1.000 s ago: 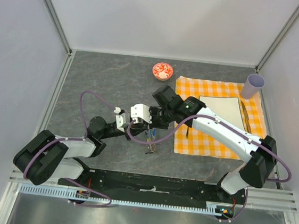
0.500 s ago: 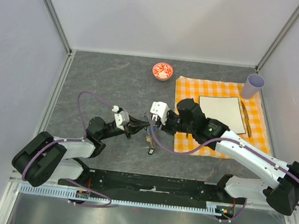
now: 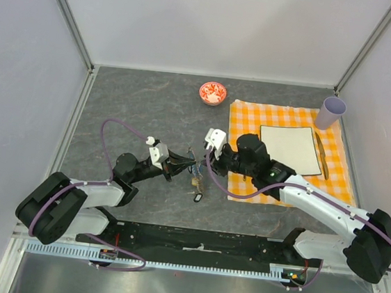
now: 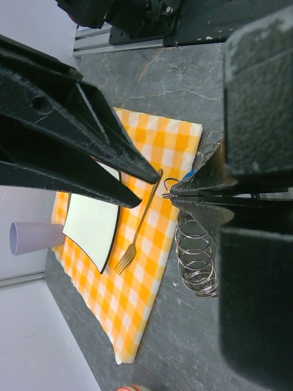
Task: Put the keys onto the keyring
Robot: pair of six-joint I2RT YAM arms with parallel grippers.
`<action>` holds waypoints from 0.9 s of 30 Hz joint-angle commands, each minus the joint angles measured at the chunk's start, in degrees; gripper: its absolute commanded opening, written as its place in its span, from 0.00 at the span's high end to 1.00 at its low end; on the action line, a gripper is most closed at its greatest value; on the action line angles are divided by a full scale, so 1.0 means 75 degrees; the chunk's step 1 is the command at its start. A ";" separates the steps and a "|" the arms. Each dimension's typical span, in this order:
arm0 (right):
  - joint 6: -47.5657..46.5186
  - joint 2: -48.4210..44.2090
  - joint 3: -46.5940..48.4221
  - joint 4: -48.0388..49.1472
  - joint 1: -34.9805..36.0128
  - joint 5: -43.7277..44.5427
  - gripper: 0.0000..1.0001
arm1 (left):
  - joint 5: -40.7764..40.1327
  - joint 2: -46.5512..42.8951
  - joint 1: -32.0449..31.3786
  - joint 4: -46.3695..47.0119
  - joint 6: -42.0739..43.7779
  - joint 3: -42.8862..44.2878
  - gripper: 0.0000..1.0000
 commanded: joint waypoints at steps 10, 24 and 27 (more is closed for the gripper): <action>0.0413 0.0036 -0.0152 0.0896 -0.0178 -0.0654 0.72 | -0.0286 0.0050 0.0008 0.3015 -0.0240 0.0232 0.98; 0.0425 0.0340 -0.0199 0.0849 -0.0296 -0.0830 0.73 | -0.0333 0.0061 0.0008 0.3015 -0.0311 0.0349 0.98; 0.0460 0.0445 -0.0199 0.0943 -0.0319 -0.0900 0.75 | -0.0333 0.0073 0.0008 0.3015 -0.0311 0.0384 0.98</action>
